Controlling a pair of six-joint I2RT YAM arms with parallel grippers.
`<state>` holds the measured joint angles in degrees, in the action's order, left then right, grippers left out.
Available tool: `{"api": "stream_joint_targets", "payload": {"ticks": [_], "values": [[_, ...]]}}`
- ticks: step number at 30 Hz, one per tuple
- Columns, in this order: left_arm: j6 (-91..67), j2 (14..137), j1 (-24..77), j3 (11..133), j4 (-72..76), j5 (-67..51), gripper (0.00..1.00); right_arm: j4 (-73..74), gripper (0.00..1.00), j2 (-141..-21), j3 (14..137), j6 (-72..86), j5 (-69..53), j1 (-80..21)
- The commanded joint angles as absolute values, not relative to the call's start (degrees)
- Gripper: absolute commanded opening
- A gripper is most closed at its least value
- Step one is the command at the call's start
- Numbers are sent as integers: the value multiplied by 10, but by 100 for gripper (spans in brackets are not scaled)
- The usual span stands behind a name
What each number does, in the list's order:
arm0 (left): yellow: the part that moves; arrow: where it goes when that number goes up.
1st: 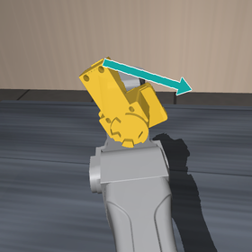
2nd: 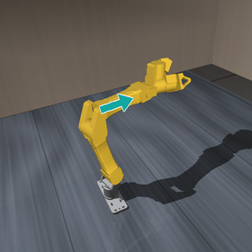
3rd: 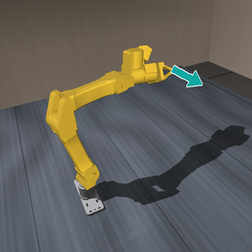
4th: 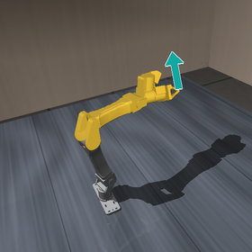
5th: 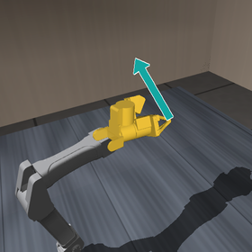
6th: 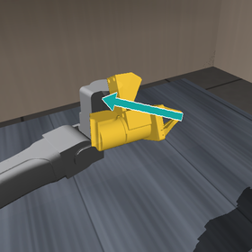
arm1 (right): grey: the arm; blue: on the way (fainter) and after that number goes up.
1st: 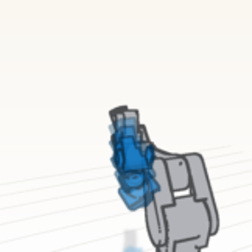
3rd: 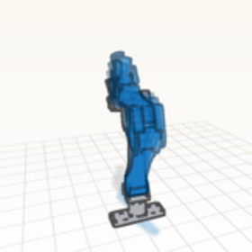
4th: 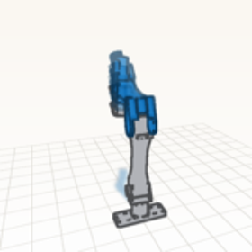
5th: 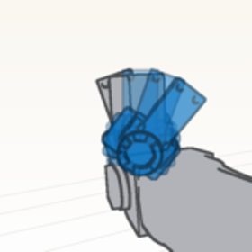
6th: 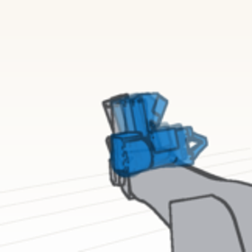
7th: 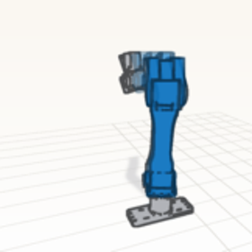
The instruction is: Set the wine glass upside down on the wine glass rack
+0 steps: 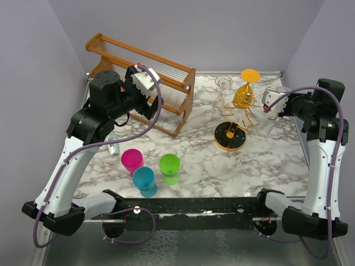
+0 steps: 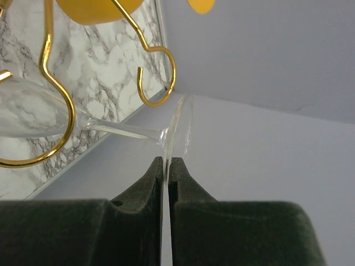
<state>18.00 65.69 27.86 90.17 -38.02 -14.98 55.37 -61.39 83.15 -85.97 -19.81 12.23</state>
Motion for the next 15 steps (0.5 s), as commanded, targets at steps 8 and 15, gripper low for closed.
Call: {"api": "stream_joint_targets", "payload": {"ticks": [8,15], "values": [[187,657,273,905,-374,-168,87,607,1,-641,881,-971,-333,126],[186,655,272,905,-374,-172,87,611,1,-652,887,-1004,-378,126]]}}
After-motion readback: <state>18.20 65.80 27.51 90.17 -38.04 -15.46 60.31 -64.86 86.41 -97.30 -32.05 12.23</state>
